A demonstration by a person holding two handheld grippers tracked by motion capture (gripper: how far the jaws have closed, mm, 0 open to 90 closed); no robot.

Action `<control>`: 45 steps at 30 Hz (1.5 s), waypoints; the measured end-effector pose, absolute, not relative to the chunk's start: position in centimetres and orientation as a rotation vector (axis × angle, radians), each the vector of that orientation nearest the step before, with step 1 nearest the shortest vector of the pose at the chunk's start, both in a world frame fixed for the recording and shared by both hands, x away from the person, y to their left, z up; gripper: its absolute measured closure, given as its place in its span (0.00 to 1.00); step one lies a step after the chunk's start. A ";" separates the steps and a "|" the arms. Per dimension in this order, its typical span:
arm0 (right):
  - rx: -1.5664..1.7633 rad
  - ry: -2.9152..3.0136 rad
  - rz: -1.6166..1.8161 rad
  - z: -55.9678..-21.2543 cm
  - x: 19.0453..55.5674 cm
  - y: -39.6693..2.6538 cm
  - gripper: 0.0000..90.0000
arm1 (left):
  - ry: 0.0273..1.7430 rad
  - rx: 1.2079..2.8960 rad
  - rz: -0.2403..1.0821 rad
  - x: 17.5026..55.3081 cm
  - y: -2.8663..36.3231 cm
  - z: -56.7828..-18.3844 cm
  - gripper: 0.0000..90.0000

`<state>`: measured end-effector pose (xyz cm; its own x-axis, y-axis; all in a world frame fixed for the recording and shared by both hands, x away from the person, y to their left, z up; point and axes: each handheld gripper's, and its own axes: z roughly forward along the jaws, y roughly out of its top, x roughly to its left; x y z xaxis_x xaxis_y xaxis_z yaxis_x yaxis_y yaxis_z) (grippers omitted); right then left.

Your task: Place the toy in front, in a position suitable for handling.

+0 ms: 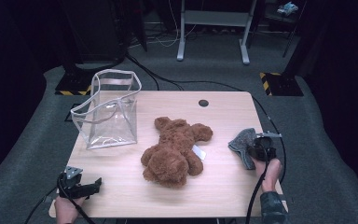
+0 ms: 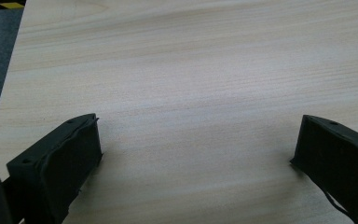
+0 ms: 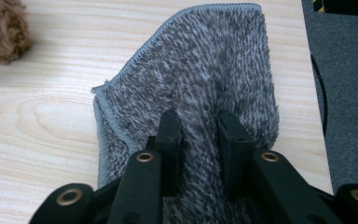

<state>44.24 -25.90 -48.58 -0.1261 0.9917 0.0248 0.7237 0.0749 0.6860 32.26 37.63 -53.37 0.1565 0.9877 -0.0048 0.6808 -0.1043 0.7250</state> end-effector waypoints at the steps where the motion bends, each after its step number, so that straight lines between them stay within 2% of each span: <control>1: 1.708 1.905 0.782 -48.6 44.2 -25.9 0.80 | 1.585 1.852 0.675 32.3 37.6 -53.4 0.00; 3: 1.711 1.906 0.777 -48.7 44.3 -25.8 0.79 | 1.585 1.851 0.675 32.3 37.6 -53.4 0.00; 4: 1.716 1.916 0.774 -49.0 44.4 -25.8 0.74 | 1.584 1.852 0.675 32.3 37.6 -53.4 0.00; 7: 1.724 1.931 0.758 -49.2 44.4 -25.7 0.71 | 1.584 1.852 0.675 32.3 37.6 -53.4 0.00; 8: 1.726 1.938 0.757 -49.4 44.5 -25.7 0.62 | 1.585 1.852 0.675 32.3 37.6 -53.4 0.00; 9: 1.726 1.938 0.757 -49.4 44.5 -25.7 0.62 | 1.585 1.852 0.675 32.3 37.6 -53.4 0.00; 10: 1.728 1.941 0.749 -49.4 44.5 -25.7 0.53 | 1.585 1.852 0.675 32.3 37.6 -53.4 0.00; 11: 1.728 1.941 0.749 -49.4 44.5 -25.7 0.53 | 1.585 1.852 0.675 32.3 37.6 -53.4 0.00; 12: 1.723 1.942 0.746 -49.3 44.5 -25.9 0.45 | 1.584 1.852 0.675 32.3 37.6 -53.4 0.00; 14: 1.720 1.933 0.764 -49.1 44.4 -25.9 0.36 | 1.585 1.852 0.675 32.3 37.6 -53.4 0.00; 16: 1.722 1.937 0.762 -48.9 44.3 -25.9 0.33 | 1.585 1.851 0.675 32.3 37.6 -53.4 0.00; 17: 1.715 1.940 0.781 -48.6 44.1 -25.8 0.29 | 1.585 1.852 0.675 32.3 37.6 -53.4 0.00; 27: 1.663 1.995 0.832 -48.0 43.5 -25.0 0.18 | 1.586 1.852 0.674 32.3 37.6 -53.4 0.00; 45: 1.558 2.088 0.889 -47.1 42.5 -23.6 0.11 | 1.599 1.870 0.653 32.2 37.7 -53.1 0.00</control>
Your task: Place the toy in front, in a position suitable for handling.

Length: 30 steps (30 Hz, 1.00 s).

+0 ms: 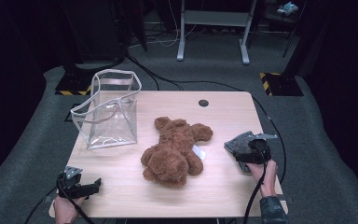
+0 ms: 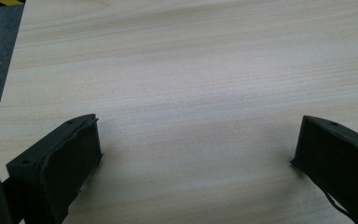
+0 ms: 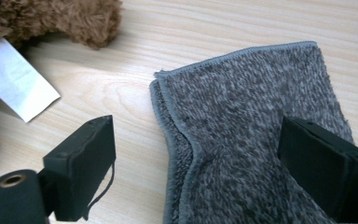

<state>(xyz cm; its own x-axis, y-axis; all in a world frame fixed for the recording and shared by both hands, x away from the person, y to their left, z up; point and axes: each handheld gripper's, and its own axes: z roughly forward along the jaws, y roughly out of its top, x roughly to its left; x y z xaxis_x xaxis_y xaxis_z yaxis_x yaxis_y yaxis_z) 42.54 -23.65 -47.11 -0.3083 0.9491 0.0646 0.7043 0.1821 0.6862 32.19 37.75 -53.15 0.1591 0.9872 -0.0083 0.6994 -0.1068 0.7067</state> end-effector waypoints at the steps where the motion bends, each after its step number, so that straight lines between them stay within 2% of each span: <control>1: 1.558 2.088 0.889 -47.1 42.5 -23.6 0.11 | 1.592 1.871 0.661 32.2 37.8 -53.1 0.00; 14: 1.492 2.128 0.917 -46.7 41.7 -21.9 0.10 | 1.475 1.880 0.642 31.8 35.4 -50.9 0.00; 30: 1.344 2.233 0.975 -45.9 39.7 -17.7 0.12 | 1.320 1.980 0.548 34.1 31.2 -50.0 0.02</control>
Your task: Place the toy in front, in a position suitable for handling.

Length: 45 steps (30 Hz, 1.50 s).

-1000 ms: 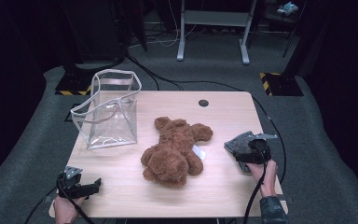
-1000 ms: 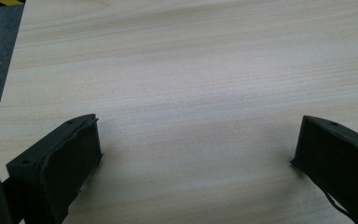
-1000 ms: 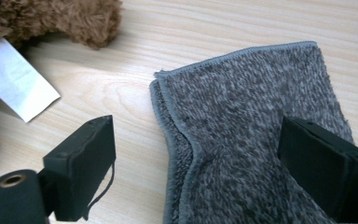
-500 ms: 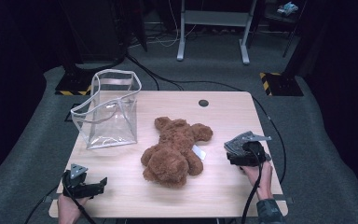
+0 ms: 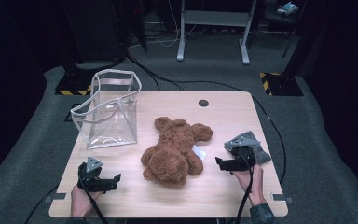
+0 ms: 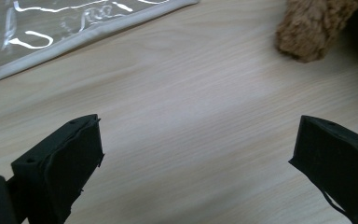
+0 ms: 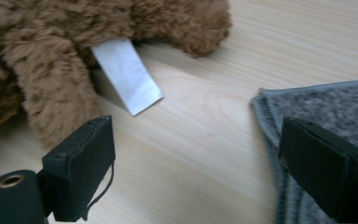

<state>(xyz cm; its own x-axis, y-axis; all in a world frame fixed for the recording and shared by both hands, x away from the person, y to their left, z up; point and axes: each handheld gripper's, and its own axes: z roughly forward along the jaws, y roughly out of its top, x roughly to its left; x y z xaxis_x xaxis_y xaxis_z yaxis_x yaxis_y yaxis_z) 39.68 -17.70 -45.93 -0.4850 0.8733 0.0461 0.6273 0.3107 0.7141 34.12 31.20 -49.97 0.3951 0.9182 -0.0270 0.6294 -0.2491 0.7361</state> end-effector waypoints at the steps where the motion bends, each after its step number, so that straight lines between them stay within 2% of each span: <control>1: 1.321 2.238 0.974 -46.1 39.6 -17.4 0.12 | 1.313 1.986 0.535 34.3 31.0 -50.0 0.02; 7: 1.308 2.280 1.003 -46.9 39.3 -15.1 0.13 | 1.257 2.020 0.474 35.8 29.8 -50.0 0.04; 18: 1.276 2.323 1.022 -47.5 38.9 -13.2 0.14 | 1.200 2.027 0.439 37.2 28.6 -49.9 0.07; 22: 1.259 2.337 1.030 -47.5 38.7 -12.6 0.16 | 1.178 2.023 0.448 37.6 28.1 -49.8 0.11; 28: 1.252 2.345 1.033 -47.7 38.5 -11.9 0.18 | 1.132 2.022 0.396 38.7 27.4 -49.8 0.16; 31: 1.241 2.347 1.038 -47.8 38.5 -11.7 0.22 | 1.099 2.051 0.373 39.1 27.0 -50.1 0.17; 33: 1.238 2.361 1.030 -47.9 38.3 -11.3 0.30 | 1.071 2.062 0.357 39.6 26.5 -50.4 0.18; 35: 1.237 2.375 1.022 -48.1 38.3 -11.0 0.34 | 1.048 2.081 0.333 39.9 26.3 -50.6 0.18; 39: 1.204 2.384 1.017 -48.3 38.4 -10.9 0.38 | 1.012 2.097 0.332 40.1 25.8 -50.7 0.20; 44: 1.193 2.403 1.001 -48.7 38.5 -10.4 0.46 | 0.984 2.105 0.308 40.5 24.9 -51.0 0.34; 45: 1.193 2.403 1.001 -48.7 38.5 -10.4 0.46 | 0.971 2.106 0.303 40.6 24.7 -51.0 0.34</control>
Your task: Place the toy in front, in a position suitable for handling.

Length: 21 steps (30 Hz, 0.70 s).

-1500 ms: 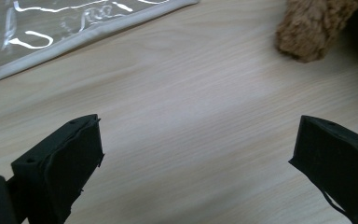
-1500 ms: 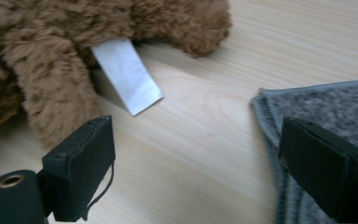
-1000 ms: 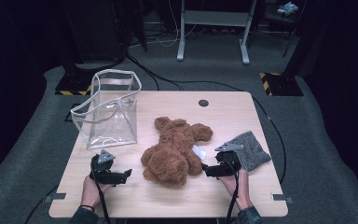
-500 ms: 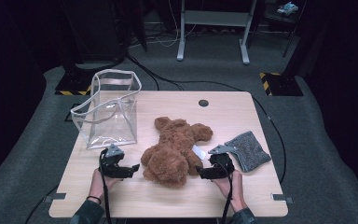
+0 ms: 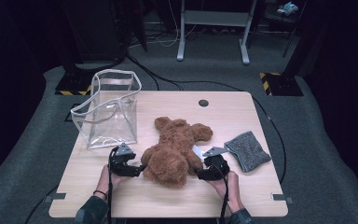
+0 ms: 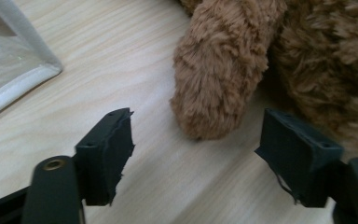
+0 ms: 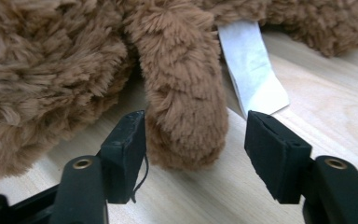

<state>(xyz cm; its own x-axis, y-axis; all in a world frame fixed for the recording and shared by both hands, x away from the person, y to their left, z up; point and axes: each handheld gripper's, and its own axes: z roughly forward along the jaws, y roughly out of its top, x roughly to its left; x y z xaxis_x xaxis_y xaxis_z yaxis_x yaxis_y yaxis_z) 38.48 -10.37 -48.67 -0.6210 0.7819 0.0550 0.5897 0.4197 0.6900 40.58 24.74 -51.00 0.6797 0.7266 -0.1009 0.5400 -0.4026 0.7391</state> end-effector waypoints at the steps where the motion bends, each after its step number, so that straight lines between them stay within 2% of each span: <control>1: 1.208 2.406 0.994 -48.8 38.5 -10.1 0.50 | 0.949 2.112 0.293 40.8 24.3 -51.0 0.39; 2: 1.208 2.406 0.994 -48.8 38.5 -10.1 0.50 | 0.949 2.112 0.293 40.8 24.3 -51.0 0.40; 5: 1.204 2.404 0.984 -49.0 38.5 -9.9 0.59 | 0.921 2.122 0.279 40.9 23.6 -50.9 0.46; 6: 1.216 2.399 0.976 -49.0 38.4 -9.7 0.66 | 0.920 2.121 0.299 40.8 23.2 -50.9 0.53; 7: 1.216 2.399 0.976 -49.0 38.4 -9.7 0.66 | 0.920 2.121 0.299 40.8 23.2 -50.9 0.57; 8: 1.222 2.396 0.976 -49.0 38.4 -9.7 0.68 | 0.909 2.131 0.292 40.9 23.1 -50.9 0.57; 11: 1.214 2.388 0.973 -49.1 38.5 -9.8 0.77 | 0.908 2.117 0.293 40.8 22.6 -51.2 0.72; 18: 1.220 2.374 0.957 -49.1 38.6 -9.9 0.89 | 0.895 2.080 0.279 40.1 22.4 -51.6 0.81; 19: 1.239 2.358 0.962 -49.0 38.7 -9.9 0.95 | 0.896 2.075 0.286 39.9 22.3 -51.6 0.82; 21: 1.239 2.351 0.965 -49.0 38.7 -10.0 0.96 | 0.891 2.070 0.283 39.9 22.3 -51.7 0.83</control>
<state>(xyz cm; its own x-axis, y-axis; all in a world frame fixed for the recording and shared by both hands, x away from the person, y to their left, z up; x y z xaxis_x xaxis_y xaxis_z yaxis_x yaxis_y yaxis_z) 38.66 -9.97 -49.01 -0.5763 0.8165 0.0348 0.6055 0.3980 0.6892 39.87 22.25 -51.66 0.7214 0.6833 -0.1127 0.4926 -0.3919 0.7770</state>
